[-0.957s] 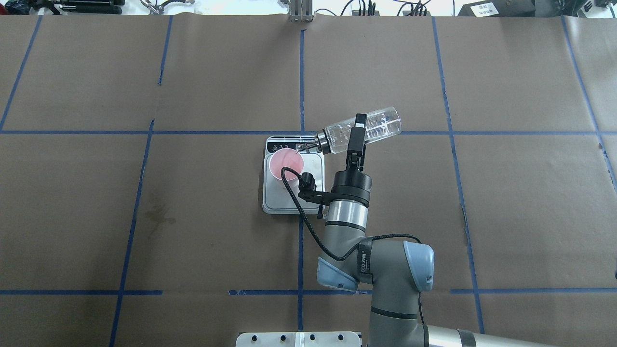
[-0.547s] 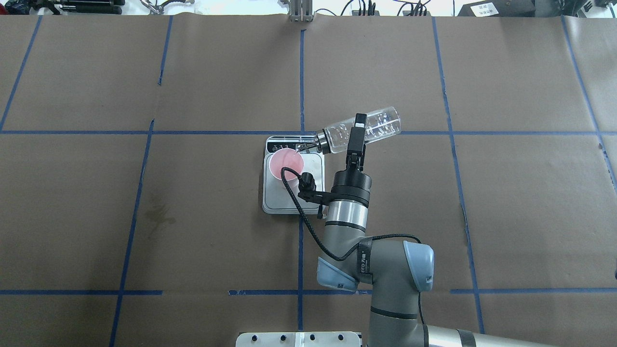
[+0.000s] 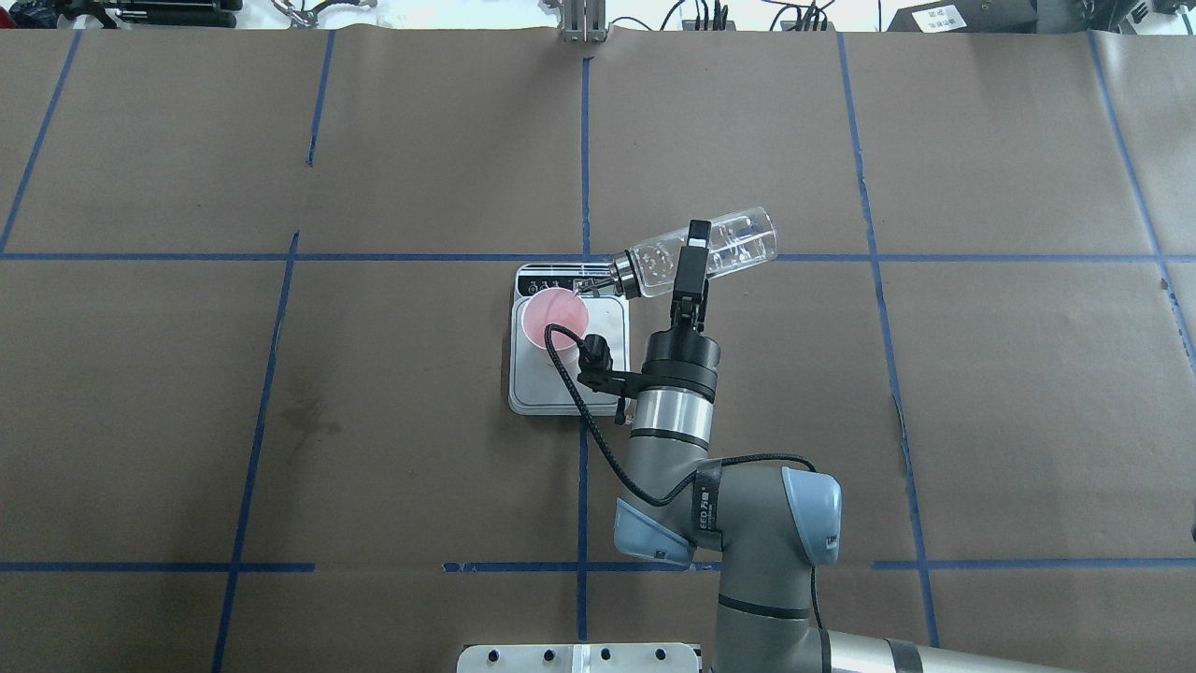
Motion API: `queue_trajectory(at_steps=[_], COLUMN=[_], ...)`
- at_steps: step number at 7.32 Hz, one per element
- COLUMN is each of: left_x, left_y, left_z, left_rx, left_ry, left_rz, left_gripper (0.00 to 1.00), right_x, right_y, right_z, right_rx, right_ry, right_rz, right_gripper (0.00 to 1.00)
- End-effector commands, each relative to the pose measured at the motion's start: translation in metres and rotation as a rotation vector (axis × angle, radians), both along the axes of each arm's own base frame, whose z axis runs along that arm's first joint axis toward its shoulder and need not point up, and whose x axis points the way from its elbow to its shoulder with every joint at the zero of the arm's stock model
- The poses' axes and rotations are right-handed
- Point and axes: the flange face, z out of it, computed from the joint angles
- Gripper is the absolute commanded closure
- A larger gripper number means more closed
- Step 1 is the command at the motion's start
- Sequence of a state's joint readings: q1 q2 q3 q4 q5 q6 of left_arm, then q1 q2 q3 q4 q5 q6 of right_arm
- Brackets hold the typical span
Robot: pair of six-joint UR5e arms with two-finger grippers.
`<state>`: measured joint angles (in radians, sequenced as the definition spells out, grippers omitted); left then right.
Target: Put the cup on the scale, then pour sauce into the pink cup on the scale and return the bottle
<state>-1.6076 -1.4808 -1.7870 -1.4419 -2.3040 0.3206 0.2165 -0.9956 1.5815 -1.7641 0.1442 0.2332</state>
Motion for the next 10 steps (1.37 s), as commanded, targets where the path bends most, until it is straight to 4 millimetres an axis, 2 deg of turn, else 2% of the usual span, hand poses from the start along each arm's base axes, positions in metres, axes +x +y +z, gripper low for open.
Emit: queue_trajectory(at_steps=[1, 2, 3, 6, 8, 10], left_x=[0.000, 0.000, 0.000, 0.000, 0.000, 0.000], left_y=[0.000, 0.000, 0.000, -0.001, -0.001, -0.001], left_z=[0.000, 0.000, 0.000, -0.004, -0.004, -0.005], left_rx=[0.000, 0.001, 0.001, 0.007, 0.009, 0.010], left_ry=[0.000, 0.000, 0.000, 0.000, 0.000, 0.000], left_rz=[0.000, 0.000, 0.000, 0.000, 0.000, 0.000], left_gripper=[0.00, 0.00, 0.00, 0.00, 0.00, 0.00], right_x=[0.004, 0.013, 0.014, 0.019, 0.019, 0.028], right_y=[0.000, 0.006, 0.012, 0.017, 0.019, 0.024], right_z=[-0.013, -0.029, -0.035, -0.028, -0.034, -0.054], right_rx=[0.001, 0.006, -0.009, -0.031, -0.078, -0.134], right_ry=[-0.045, -0.117, -0.208, -0.408, -0.640, -0.961], right_rz=[-0.001, -0.012, -0.037, -0.085, -0.128, -0.193], right_gripper=[1.00, 1.00, 1.00, 1.00, 1.00, 1.00])
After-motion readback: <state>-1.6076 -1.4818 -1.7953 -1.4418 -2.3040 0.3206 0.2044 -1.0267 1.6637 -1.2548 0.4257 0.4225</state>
